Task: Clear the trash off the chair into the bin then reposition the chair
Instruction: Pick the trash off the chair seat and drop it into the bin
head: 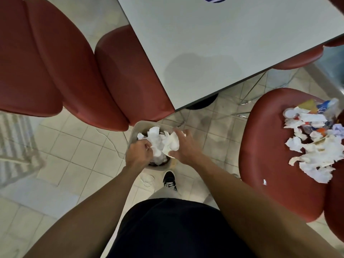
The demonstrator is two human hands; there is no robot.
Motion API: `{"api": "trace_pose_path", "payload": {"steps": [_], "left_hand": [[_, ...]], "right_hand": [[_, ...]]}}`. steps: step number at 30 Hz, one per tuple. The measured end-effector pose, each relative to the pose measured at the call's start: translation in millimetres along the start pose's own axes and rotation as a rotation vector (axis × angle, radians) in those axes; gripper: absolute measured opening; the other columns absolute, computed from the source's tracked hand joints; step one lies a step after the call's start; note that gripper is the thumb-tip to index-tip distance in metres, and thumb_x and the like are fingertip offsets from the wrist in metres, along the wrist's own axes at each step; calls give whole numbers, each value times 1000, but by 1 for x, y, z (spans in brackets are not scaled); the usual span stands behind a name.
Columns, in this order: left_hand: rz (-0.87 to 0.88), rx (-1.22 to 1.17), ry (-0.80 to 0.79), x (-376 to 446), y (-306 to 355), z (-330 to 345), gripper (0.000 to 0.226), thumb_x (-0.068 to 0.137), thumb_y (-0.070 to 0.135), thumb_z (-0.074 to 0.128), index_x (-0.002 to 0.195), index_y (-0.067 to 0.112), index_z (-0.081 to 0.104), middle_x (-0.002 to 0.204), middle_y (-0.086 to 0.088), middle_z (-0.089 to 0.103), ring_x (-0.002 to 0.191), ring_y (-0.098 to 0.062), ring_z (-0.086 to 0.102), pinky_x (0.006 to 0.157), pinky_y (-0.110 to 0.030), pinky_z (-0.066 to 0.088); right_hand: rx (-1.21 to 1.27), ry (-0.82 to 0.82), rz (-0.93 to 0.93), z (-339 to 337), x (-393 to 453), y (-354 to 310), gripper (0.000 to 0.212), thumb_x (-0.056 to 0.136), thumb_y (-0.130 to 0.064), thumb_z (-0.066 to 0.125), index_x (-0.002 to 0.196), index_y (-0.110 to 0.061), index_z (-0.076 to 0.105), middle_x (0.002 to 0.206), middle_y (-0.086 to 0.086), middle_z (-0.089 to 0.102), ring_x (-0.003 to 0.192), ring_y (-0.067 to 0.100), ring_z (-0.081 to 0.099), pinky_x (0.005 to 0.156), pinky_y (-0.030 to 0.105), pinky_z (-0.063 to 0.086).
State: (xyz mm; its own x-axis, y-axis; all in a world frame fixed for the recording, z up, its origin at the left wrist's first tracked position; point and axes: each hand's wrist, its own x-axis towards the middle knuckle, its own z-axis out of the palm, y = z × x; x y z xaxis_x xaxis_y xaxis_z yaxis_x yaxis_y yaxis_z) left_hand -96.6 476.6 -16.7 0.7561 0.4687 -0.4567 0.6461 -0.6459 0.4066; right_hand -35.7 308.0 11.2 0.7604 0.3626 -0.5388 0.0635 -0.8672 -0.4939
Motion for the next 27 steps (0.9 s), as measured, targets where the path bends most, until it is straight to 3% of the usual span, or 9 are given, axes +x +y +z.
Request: {"api": "trace_pose_path", "payload": {"steps": [6,8,11,14,19,23,27], "left_hand": [[-25,-41,49,5,-17,-8,28,81,19,59,106,24,69,103,-5,69,96,-29,62,83,-35,49],[-24,-7,37,5,-16,-9,30,80,19,58,108,26,68,109,-4,67,100,-28,60,83,-34,48],[-24,-1,-2,4,-8,-6,31,80,20,59,110,28,66,110,-2,66,100,-28,60,82,-34,48],[10,25,-13,2,7,1,29,81,25,61,108,30,66,111,0,64,97,-24,61,82,-34,49],[111,80,-41,-4,41,16,23,84,28,61,107,29,67,109,-3,65,100,-27,61,86,-39,51],[177,110,-68,-13,75,34,20,84,27,61,102,30,68,105,-1,66,96,-27,61,80,-36,50],[252,95,-131,-21,112,57,22,85,20,59,104,25,70,102,1,70,97,-23,63,84,-31,49]], "right_hand": [[80,3,-6,17,5,-5,98,71,-25,79,146,-37,18,148,9,23,113,31,55,78,34,48],[120,13,62,13,1,2,96,76,-18,74,148,-36,14,152,11,17,108,29,59,81,35,51],[118,37,132,3,-6,17,91,80,-15,70,149,-31,14,153,14,18,116,32,55,90,37,50],[152,70,176,-6,-11,33,91,81,-12,70,149,-32,13,151,12,21,115,31,54,81,28,47],[207,109,214,-21,-24,61,89,84,-16,69,151,-29,12,151,14,21,123,31,49,96,36,46],[224,129,259,-32,-38,95,84,85,-15,67,150,-27,14,150,15,23,120,32,51,93,36,47],[302,140,312,-43,-56,138,79,87,-17,61,150,-28,15,144,13,34,110,31,56,93,41,50]]}}
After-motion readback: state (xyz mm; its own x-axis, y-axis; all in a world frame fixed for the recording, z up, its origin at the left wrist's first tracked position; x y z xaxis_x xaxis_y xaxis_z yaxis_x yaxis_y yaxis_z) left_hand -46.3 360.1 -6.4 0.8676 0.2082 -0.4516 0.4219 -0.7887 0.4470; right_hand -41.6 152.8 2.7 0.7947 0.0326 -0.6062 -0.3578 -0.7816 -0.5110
